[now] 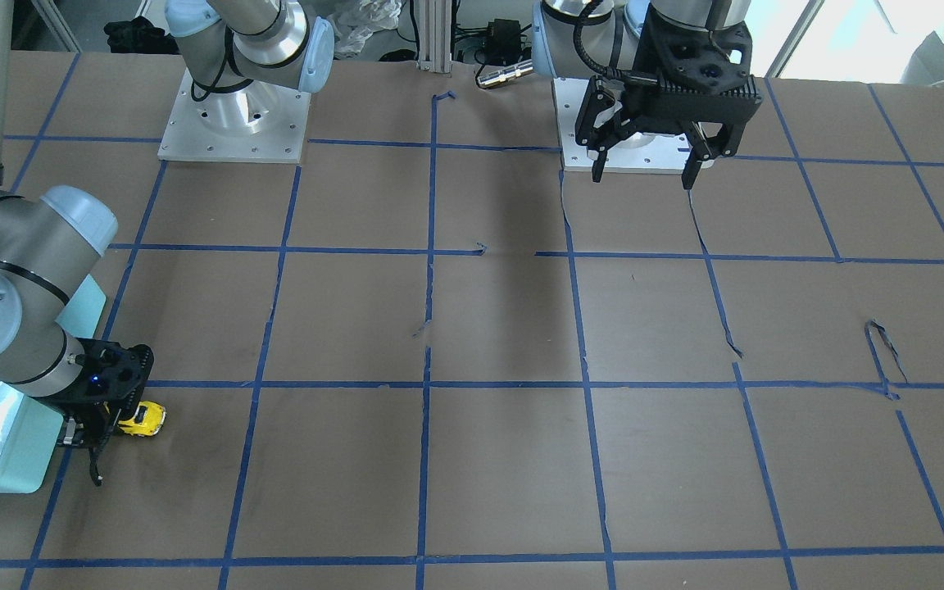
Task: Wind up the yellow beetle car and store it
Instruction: 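Lower the right gripper onto the yellow car and grasp it, then lift the car with the right gripper and carry it over the bin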
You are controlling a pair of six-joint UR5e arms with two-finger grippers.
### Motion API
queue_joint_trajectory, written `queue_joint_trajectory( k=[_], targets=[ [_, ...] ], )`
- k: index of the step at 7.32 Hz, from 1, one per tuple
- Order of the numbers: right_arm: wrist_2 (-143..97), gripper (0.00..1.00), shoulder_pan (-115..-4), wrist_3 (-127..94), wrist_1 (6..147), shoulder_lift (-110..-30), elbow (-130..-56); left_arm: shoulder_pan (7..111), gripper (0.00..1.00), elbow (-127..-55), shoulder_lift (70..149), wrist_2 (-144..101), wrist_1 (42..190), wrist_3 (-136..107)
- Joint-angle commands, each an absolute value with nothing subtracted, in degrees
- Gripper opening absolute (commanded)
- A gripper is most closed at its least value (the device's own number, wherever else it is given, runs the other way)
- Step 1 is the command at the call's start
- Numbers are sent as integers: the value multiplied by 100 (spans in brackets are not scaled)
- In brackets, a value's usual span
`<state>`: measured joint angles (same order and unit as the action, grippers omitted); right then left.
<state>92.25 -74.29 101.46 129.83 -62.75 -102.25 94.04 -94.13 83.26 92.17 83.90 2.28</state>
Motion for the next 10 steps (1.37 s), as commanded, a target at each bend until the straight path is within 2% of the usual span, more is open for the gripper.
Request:
queue_joint_trajectory(
  k=[1, 3, 6, 7, 10],
  targets=[
    [9290, 9, -7584, 10151, 12851, -6407, -10204, 9404, 100, -9413, 8323, 9228, 8394, 229],
    [9439, 6, -7699, 10178, 12605, -6888, -10003, 9404, 100, -9413, 8315, 9228, 8394, 237],
    [9518, 6, -7682, 10413, 11044, -7189, -8811, 9404, 100, -9422, 8315, 9272, 8393, 237],
    [9597, 6, -7569, 10920, 10987, -7216, -8659, 9404, 100, -9422, 8323, 9264, 8385, 237],
    [9633, 6, -6350, 11772, 10915, -7348, -8858, 9413, 100, -9413, 8315, 9264, 8393, 237]
  ],
)
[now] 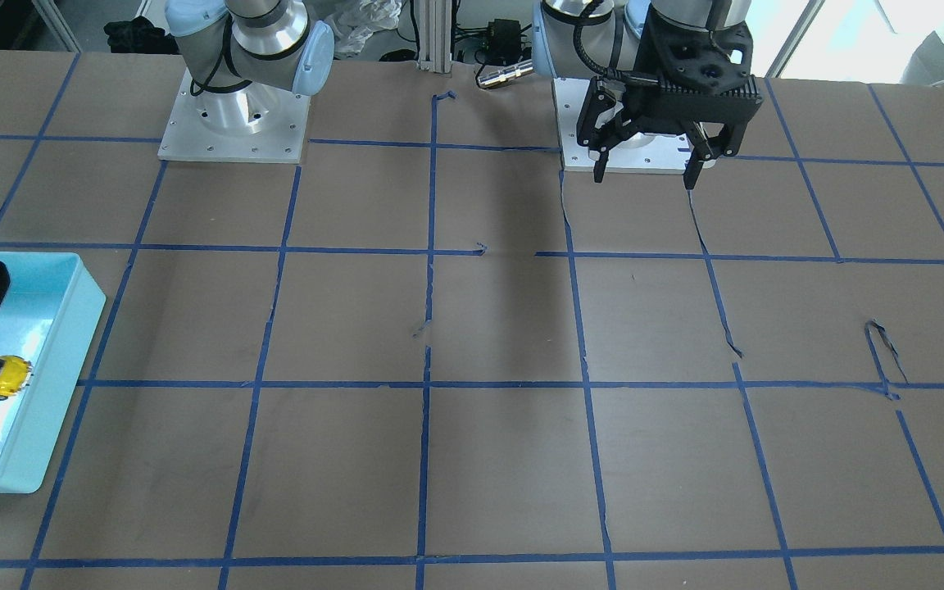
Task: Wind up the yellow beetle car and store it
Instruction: 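Lift the car with the right gripper and carry it over the bin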
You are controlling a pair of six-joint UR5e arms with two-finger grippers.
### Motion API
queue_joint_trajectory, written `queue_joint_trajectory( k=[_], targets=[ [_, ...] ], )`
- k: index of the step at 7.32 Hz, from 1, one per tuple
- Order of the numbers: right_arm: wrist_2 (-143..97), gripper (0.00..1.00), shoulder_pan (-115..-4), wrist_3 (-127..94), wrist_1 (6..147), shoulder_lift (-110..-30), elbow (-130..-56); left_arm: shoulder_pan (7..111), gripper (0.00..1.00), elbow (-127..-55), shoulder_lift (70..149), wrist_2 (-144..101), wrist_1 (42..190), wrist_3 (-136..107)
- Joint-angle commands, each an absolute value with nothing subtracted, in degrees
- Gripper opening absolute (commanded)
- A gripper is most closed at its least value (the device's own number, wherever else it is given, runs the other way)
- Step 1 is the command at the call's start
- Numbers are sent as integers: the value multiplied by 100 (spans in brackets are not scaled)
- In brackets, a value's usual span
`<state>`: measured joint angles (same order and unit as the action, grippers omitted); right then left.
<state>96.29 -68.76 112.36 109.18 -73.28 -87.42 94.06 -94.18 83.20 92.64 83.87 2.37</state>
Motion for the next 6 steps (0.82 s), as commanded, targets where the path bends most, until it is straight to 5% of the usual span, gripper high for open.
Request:
queue_joint_trajectory(
  k=[1, 6],
  targets=[
    [9624, 7, -6102, 12117, 11073, -7295, -9146, 9413, 100, -9413, 8314, 9264, 8385, 237],
    [9247, 7, -5485, 12937, 12911, -6812, -10590, 9413, 100, -9413, 8314, 9246, 8385, 237]
  ],
)
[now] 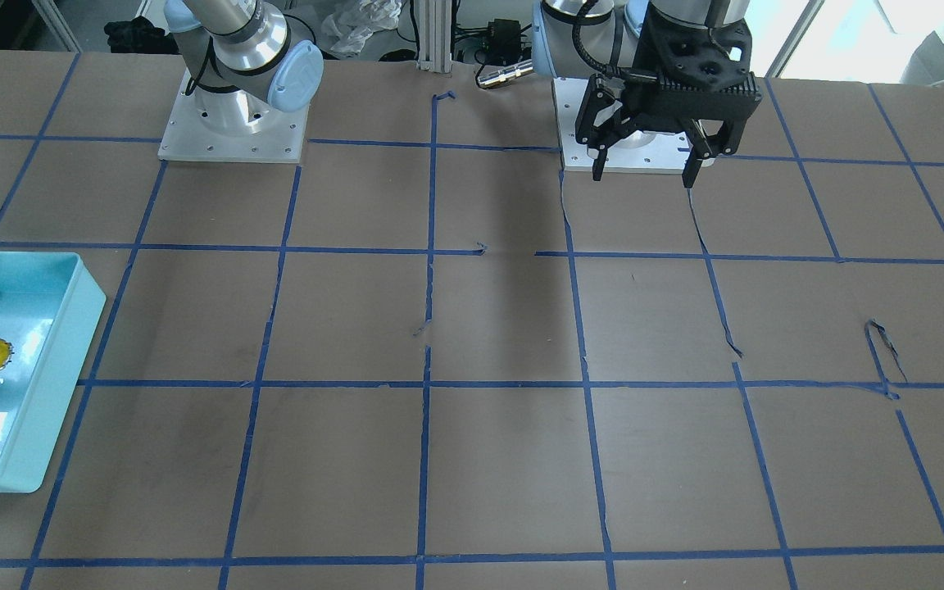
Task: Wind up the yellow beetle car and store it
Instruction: 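Lower the car into the bin and open the right gripper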
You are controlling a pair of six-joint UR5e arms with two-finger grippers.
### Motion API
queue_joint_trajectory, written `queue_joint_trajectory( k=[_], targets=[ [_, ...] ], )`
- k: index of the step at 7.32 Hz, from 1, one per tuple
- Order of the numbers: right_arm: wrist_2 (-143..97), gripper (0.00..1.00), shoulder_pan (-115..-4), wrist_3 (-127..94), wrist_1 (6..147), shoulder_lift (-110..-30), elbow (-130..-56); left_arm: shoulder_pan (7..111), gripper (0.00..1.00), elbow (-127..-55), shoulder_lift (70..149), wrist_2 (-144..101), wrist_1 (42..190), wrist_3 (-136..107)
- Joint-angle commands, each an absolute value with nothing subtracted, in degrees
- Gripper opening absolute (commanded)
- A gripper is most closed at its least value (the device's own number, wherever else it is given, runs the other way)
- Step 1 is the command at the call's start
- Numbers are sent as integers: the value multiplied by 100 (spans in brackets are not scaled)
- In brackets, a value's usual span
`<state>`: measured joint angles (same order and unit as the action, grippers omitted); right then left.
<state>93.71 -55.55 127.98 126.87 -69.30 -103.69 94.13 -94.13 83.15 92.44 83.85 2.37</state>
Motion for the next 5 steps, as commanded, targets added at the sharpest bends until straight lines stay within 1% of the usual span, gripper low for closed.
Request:
queue_joint_trajectory(
  k=[1, 3, 4, 5],
  targets=[
    [9246, 10, -5484, 12946, 12946, -6794, -10591, 9413, 100, -9413, 8297, 9255, 8402, 237],
    [9255, 28, -5484, 12938, 12990, -6689, -10608, 9413, 100, -9404, 8306, 9264, 8394, 255],
    [9264, 31, -5484, 12938, 12982, -6688, -10600, 9413, 100, -9387, 8271, 9264, 8402, 255],
    [9255, 43, -5484, 12929, 12973, -6688, -10600, 9413, 100, -9387, 8271, 9264, 8411, 264]
  ],
)
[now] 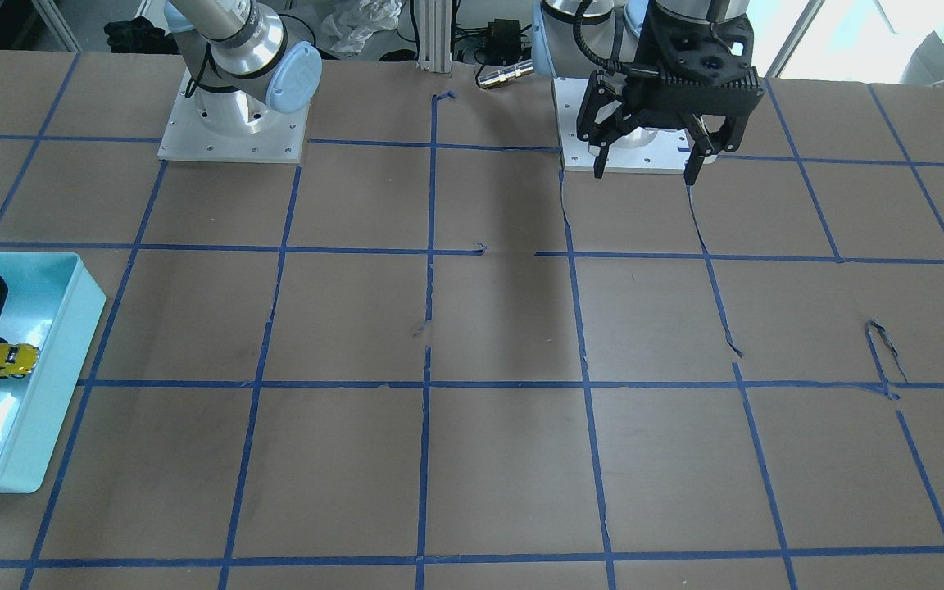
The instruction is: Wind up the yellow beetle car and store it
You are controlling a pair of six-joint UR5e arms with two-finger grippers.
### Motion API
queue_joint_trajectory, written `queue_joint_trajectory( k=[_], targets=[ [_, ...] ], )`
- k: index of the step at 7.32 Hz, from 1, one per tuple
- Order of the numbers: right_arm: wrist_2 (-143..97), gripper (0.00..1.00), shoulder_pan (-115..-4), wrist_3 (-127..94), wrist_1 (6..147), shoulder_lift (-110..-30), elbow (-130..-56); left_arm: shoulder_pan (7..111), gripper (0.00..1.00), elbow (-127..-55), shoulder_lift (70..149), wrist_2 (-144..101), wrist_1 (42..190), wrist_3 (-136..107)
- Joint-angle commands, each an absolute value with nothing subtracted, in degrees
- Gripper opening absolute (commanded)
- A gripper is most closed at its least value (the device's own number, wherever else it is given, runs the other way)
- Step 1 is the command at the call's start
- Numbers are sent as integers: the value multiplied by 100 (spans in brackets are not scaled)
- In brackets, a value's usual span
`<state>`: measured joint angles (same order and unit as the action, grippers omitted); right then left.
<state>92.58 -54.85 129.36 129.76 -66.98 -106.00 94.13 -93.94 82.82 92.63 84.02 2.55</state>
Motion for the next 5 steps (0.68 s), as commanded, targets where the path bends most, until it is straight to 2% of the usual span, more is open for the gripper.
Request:
queue_joint_trajectory(
  k=[1, 2, 5],
  targets=[
    [9255, 76, -5484, 12877, 12973, -6697, -10600, 9413, 100, -9387, 8279, 9264, 8402, 272],
    [9255, 100, -5484, 12859, 12964, -6723, -10591, 9413, 100, -9387, 8279, 9264, 8402, 281],
    [9255, 100, -5580, 12220, 12815, -7292, -10381, 9413, 100, -9387, 8271, 9272, 8411, 290]
  ],
)
